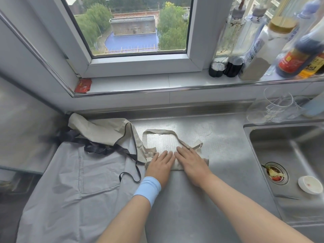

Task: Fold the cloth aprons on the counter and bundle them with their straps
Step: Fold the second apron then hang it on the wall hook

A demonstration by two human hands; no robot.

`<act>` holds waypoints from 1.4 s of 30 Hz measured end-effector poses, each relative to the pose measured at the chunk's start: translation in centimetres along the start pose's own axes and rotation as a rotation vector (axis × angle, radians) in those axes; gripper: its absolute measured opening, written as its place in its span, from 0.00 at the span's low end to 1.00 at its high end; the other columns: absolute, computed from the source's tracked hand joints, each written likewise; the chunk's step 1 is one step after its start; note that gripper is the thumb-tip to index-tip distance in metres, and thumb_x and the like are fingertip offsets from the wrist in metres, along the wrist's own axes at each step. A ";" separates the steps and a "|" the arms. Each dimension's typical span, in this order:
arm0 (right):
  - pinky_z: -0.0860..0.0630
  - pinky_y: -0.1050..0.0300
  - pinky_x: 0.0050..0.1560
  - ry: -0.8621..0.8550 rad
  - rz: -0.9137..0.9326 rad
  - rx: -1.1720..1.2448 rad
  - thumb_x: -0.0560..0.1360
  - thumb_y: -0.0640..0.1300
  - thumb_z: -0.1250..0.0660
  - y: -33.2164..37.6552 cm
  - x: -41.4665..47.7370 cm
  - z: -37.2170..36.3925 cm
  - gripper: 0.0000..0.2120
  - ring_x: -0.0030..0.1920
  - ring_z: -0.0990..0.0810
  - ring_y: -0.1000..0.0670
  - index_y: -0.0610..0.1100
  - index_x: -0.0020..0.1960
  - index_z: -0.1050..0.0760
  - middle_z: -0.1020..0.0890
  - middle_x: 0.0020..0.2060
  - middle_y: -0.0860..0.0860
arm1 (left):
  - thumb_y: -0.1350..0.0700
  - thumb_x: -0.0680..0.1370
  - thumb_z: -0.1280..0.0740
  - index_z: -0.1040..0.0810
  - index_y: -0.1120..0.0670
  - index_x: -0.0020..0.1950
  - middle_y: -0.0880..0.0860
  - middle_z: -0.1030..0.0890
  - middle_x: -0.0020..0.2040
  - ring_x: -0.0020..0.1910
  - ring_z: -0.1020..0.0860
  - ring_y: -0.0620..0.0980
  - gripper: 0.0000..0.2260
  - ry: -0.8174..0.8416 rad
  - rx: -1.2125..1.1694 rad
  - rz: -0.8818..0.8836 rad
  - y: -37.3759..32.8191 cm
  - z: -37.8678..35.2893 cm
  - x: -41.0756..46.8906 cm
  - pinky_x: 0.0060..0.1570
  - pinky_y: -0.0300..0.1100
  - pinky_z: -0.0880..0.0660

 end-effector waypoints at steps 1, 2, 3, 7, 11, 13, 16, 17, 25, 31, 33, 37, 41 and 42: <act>0.53 0.52 0.78 0.028 -0.012 0.044 0.77 0.48 0.60 -0.6 -0.4 -0.7 0.31 0.78 0.40 0.45 0.46 0.77 0.36 0.37 0.77 0.46 | 0.54 0.73 0.48 0.25 0.54 0.69 0.51 0.26 0.70 0.68 0.27 0.51 0.26 0.000 -0.009 0.018 0.6 -0.3 -0.4 0.67 0.49 0.30; 0.59 0.52 0.77 0.028 -0.014 0.081 0.77 0.50 0.60 -1.0 -0.8 -0.9 0.31 0.79 0.45 0.47 0.48 0.79 0.41 0.42 0.79 0.48 | 0.51 0.75 0.49 0.34 0.53 0.75 0.50 0.36 0.76 0.75 0.36 0.49 0.28 0.025 -0.004 0.011 0.9 -0.7 -0.8 0.74 0.49 0.40; 0.61 0.52 0.77 0.023 -0.005 0.081 0.78 0.52 0.59 -1.3 -1.0 -0.9 0.30 0.79 0.48 0.48 0.50 0.80 0.44 0.45 0.79 0.49 | 0.47 0.76 0.51 0.43 0.51 0.79 0.49 0.46 0.79 0.78 0.46 0.47 0.30 0.057 0.002 -0.018 1.1 -1.1 -0.9 0.76 0.48 0.51; 0.61 0.50 0.78 0.093 0.051 0.103 0.77 0.60 0.50 -1.6 -1.3 -1.4 0.34 0.79 0.58 0.52 0.55 0.81 0.51 0.54 0.80 0.53 | 0.41 0.77 0.55 0.57 0.47 0.80 0.48 0.57 0.80 0.79 0.59 0.49 0.31 0.130 0.000 -0.056 2.9 -1.4 -0.9 0.76 0.48 0.63; 0.55 0.48 0.79 0.109 0.060 0.188 0.78 0.54 0.37 -1.8 -1.0 -0.9 0.27 0.80 0.55 0.52 0.47 0.75 0.37 0.49 0.80 0.51 | 0.43 0.80 0.44 0.56 0.43 0.79 0.49 0.59 0.80 0.78 0.62 0.50 0.31 0.221 -0.054 -0.079 3.3 -2.0 -0.6 0.75 0.48 0.65; 0.53 0.49 0.78 0.138 0.057 0.172 0.80 0.51 0.36 -2.0 -0.7 -0.5 0.23 0.80 0.51 0.49 0.44 0.72 0.33 0.47 0.80 0.48 | 0.41 0.79 0.42 0.54 0.42 0.79 0.49 0.59 0.80 0.78 0.62 0.50 0.32 0.240 -0.082 -0.061 3.1 -1.8 -0.5 0.75 0.48 0.65; 0.32 0.43 0.68 0.079 0.150 0.042 0.81 0.48 0.43 -0.6 -0.2 1.0 0.15 0.72 0.33 0.40 0.41 0.61 0.26 0.31 0.72 0.42 | 0.39 0.77 0.40 0.48 0.42 0.78 0.48 0.56 0.80 0.78 0.58 0.53 0.32 0.242 -0.008 -0.004 2.9 -1.0 -0.6 0.76 0.50 0.61; 0.26 0.44 0.59 0.041 0.165 -0.011 0.80 0.47 0.45 -0.3 -0.1 1.4 0.14 0.64 0.25 0.40 0.42 0.55 0.25 0.25 0.64 0.43 | 0.40 0.77 0.39 0.43 0.43 0.77 0.48 0.51 0.80 0.78 0.54 0.54 0.30 0.225 0.041 0.006 2.6 -0.4 -0.5 0.76 0.51 0.55; 0.26 0.52 0.47 0.282 0.011 0.002 0.76 0.52 0.37 1.7 0.9 6.4 0.08 0.48 0.23 0.48 0.51 0.53 0.25 0.19 0.48 0.53 | 0.58 0.77 0.39 0.25 0.51 0.52 0.53 0.22 0.52 0.53 0.22 0.57 0.06 0.301 -0.166 0.229 4.2 4.9 -2.1 0.47 0.45 0.27; 0.25 0.57 0.38 0.444 -0.088 0.125 0.69 0.51 0.33 5.5 0.8 12.8 0.06 0.42 0.20 0.51 0.54 0.46 0.22 0.20 0.40 0.56 | 0.51 0.69 0.39 0.23 0.44 0.54 0.47 0.21 0.43 0.44 0.21 0.53 0.16 0.327 -0.470 0.340 6.2 9.2 -7.0 0.46 0.43 0.24; 0.25 0.60 0.33 0.496 -0.119 0.160 0.66 0.51 0.33 7.3 0.3 14.9 0.08 0.36 0.19 0.54 0.54 0.45 0.21 0.17 0.39 0.55 | 0.51 0.65 0.40 0.23 0.47 0.52 0.46 0.24 0.40 0.40 0.25 0.51 0.17 0.310 -0.560 0.343 6.1 10.9 -8.6 0.43 0.43 0.25; 0.28 0.61 0.29 0.520 -0.078 0.124 0.64 0.50 0.33 10.9 -0.3 18.5 0.08 0.30 0.21 0.54 0.50 0.42 0.20 0.15 0.36 0.50 | 0.50 0.65 0.33 0.21 0.41 0.54 0.46 0.21 0.43 0.41 0.23 0.49 0.18 0.336 -0.793 0.345 5.7 12.9 -12.4 0.45 0.44 0.21; 0.25 0.59 0.38 0.302 0.012 -0.016 0.68 0.51 0.28 13.8 0.6 21.8 0.06 0.38 0.20 0.53 0.52 0.43 0.19 0.17 0.38 0.54 | 0.58 0.70 0.27 0.23 0.49 0.58 0.51 0.21 0.45 0.41 0.21 0.50 0.17 0.269 -0.990 0.322 5.2 15.8 -15.9 0.41 0.46 0.20; 0.25 0.57 0.47 0.133 0.066 -0.100 0.70 0.51 0.28 14.7 1.0 23.2 0.09 0.46 0.19 0.51 0.54 0.50 0.19 0.17 0.45 0.55 | 0.59 0.70 0.26 0.23 0.51 0.59 0.53 0.21 0.45 0.41 0.21 0.51 0.19 0.220 -1.083 0.358 5.6 16.4 -16.7 0.39 0.46 0.20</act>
Point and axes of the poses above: each hand's wrist, its own x-axis towards the middle knuckle, its own z-axis out of the back of the hand, y = z × x, the point moved 10 cm from there along x, towards the middle knuckle
